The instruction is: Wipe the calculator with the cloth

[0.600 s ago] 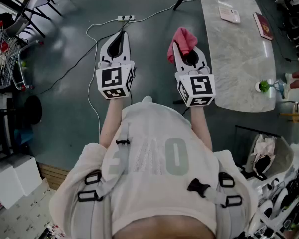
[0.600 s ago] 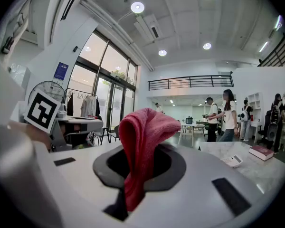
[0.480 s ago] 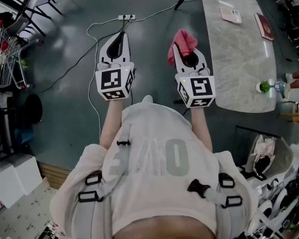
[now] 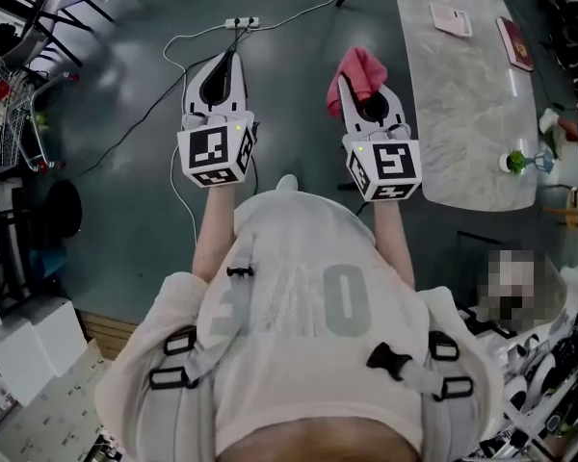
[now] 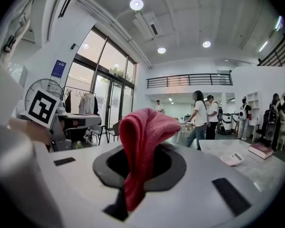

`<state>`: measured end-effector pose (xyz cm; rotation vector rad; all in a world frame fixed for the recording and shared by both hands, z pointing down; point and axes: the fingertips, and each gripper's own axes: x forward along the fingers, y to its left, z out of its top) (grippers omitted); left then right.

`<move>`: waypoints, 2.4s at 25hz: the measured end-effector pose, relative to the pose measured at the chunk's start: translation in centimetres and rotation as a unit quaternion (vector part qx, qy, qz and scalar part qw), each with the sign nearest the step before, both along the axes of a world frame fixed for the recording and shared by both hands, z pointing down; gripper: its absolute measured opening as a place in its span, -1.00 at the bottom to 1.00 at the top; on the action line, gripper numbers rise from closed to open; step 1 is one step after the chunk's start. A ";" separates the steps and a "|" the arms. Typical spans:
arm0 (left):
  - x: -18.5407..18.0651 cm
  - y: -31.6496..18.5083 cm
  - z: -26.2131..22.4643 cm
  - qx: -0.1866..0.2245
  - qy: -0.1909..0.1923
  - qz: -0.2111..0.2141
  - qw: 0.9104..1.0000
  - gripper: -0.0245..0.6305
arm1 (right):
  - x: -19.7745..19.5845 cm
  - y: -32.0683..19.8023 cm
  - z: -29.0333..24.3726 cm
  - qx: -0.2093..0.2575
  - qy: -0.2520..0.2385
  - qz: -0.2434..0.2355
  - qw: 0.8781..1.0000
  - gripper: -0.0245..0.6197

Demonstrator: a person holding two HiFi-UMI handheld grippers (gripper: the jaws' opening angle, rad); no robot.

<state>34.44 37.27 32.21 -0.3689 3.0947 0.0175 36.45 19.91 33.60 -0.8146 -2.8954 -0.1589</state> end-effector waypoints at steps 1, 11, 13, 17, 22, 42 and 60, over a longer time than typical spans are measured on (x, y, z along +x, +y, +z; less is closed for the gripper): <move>-0.4 0.3 0.1 0.000 0.001 -0.002 1.000 -0.87 | -0.5 0.0 0.2 0.001 0.002 0.008 1.000 -0.75; -4.5 4.6 0.2 -0.010 -0.021 -0.013 1.000 -0.87 | -4.1 0.7 0.9 -0.023 0.008 0.046 0.999 -0.75; -5.0 4.3 0.7 -0.010 -0.020 -0.009 1.000 -0.86 | -4.2 0.3 1.2 -0.031 0.014 0.044 0.998 -0.74; -6.7 3.5 0.8 0.000 -0.017 -0.011 1.000 -0.86 | -5.5 -0.4 1.2 -0.079 0.026 0.020 0.996 -0.74; -9.1 3.7 1.1 0.006 -0.014 -0.021 1.000 -0.87 | -9.3 -0.1 1.9 -0.070 0.039 0.008 0.997 -0.74; -35.4 -1.5 1.3 -0.018 0.009 0.011 1.000 -0.87 | -37.1 -2.4 3.2 -0.075 0.066 -0.005 0.995 -0.74; -49.9 -31.1 -2.4 -0.039 -0.048 0.356 0.932 -0.87 | -41.1 -25.4 1.0 -0.086 0.006 0.296 0.951 -0.74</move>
